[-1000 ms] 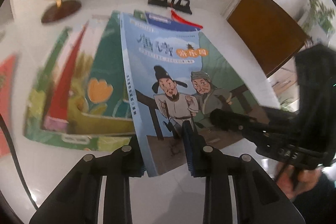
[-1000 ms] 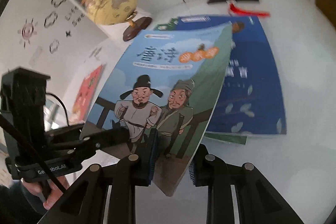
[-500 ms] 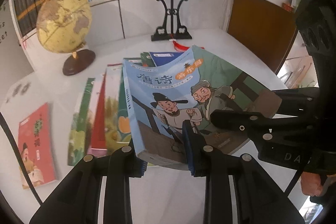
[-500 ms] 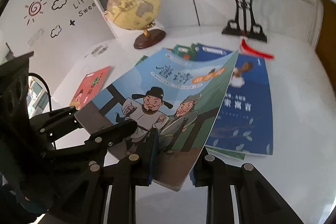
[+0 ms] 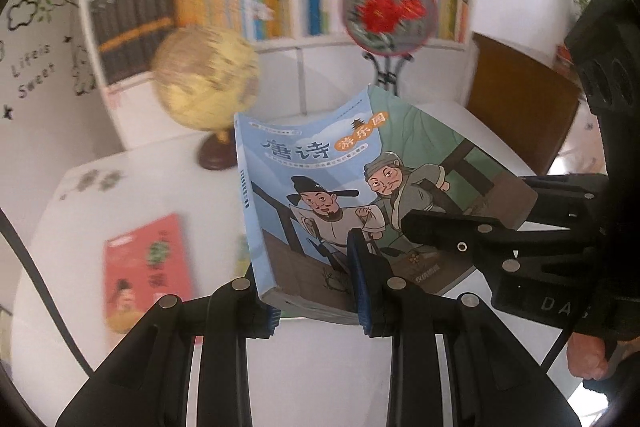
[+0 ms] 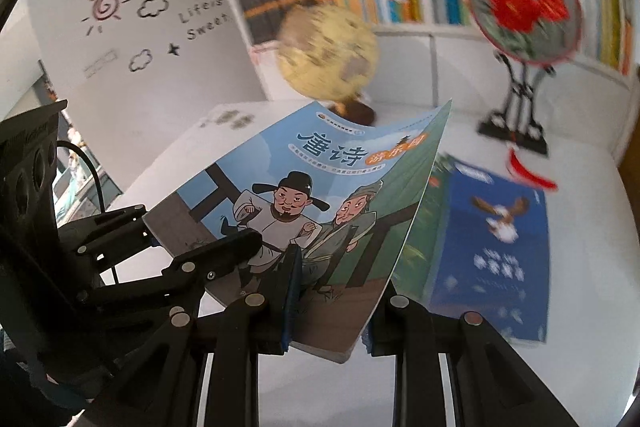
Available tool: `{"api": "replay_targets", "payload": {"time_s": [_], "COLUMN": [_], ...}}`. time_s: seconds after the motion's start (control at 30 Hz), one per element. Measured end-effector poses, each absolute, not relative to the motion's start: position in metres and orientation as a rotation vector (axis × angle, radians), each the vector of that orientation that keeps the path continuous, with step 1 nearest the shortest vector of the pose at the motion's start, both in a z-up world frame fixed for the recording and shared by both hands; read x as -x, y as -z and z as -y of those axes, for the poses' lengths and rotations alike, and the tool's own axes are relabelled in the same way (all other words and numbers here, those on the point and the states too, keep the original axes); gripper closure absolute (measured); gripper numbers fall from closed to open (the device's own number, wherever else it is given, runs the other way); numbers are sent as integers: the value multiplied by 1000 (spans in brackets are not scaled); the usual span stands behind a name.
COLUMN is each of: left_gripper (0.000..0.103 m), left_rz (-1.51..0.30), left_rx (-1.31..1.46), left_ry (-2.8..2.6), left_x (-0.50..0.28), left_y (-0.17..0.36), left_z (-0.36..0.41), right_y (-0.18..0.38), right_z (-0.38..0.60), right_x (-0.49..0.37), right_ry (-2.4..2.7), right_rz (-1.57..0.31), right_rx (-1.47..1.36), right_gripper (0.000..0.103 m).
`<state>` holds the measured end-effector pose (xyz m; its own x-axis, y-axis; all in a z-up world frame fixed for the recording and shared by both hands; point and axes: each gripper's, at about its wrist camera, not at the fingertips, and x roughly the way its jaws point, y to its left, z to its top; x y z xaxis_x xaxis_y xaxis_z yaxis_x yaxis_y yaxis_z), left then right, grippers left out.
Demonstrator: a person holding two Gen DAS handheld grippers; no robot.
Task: Organize books
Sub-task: 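Carry the blue book onto the red book and open the right tool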
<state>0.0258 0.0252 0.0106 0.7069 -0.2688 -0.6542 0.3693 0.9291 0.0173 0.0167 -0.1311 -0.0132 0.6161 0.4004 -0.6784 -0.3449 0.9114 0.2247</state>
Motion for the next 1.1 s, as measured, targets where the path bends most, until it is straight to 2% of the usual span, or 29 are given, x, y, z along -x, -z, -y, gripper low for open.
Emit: {"api": "replay_targets", "payload": {"time_s": [0.23,0.5,0.77,1.1], "left_gripper": [77,77,77,77], "left_rz": [-646,-658,-698,-796], "left_rx": [-114,-86,-81,-34], "left_ry": [257,216,231,238], "left_x": [-23,-33,-60,-100], "left_y": [-36,-31,19,82], "left_z": [-109,-187,-236,-261], "right_y": [-23,-30,10,76], "right_z": [47,-43,-101,-133], "right_x": [-23,-38,-57,-102], "right_ry": [-523,-578,-567,-535], "right_rz": [-724,-714,-767,-870], "right_rx": [-40,-16,-10,-24], "right_gripper": [79,79,79,79]}}
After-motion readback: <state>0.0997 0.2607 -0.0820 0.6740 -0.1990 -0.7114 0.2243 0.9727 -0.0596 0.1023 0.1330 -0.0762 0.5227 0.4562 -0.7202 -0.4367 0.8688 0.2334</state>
